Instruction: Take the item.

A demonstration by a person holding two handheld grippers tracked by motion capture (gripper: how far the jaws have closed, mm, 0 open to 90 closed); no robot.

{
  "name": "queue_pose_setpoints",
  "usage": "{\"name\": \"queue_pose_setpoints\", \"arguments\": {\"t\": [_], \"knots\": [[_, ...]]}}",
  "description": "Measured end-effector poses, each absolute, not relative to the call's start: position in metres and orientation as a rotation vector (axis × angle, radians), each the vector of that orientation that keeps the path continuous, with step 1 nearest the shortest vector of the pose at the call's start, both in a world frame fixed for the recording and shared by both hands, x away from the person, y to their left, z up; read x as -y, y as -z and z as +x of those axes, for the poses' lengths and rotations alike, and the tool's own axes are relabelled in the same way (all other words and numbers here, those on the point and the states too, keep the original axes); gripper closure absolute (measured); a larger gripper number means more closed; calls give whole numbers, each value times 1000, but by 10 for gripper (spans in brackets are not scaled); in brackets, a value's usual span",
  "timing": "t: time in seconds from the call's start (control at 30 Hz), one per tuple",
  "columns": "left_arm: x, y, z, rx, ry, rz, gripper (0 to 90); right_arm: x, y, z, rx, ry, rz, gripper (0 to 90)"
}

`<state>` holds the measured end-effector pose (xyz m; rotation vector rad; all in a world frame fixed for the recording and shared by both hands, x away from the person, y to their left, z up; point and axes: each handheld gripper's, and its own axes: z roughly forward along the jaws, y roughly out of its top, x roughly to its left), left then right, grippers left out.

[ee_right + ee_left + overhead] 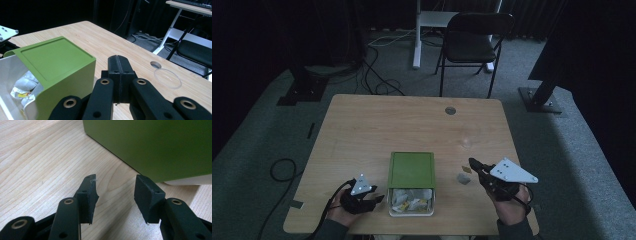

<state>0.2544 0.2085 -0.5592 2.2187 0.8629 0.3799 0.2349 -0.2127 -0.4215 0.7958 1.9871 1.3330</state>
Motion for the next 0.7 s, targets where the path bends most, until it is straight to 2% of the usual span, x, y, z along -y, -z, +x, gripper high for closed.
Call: {"name": "queue_pose_setpoints", "arguments": {"t": [0.7], "knots": [[-209,560,255,-870,-380,2216,536,213,410,258,-1956,-1318,780,900]]}}
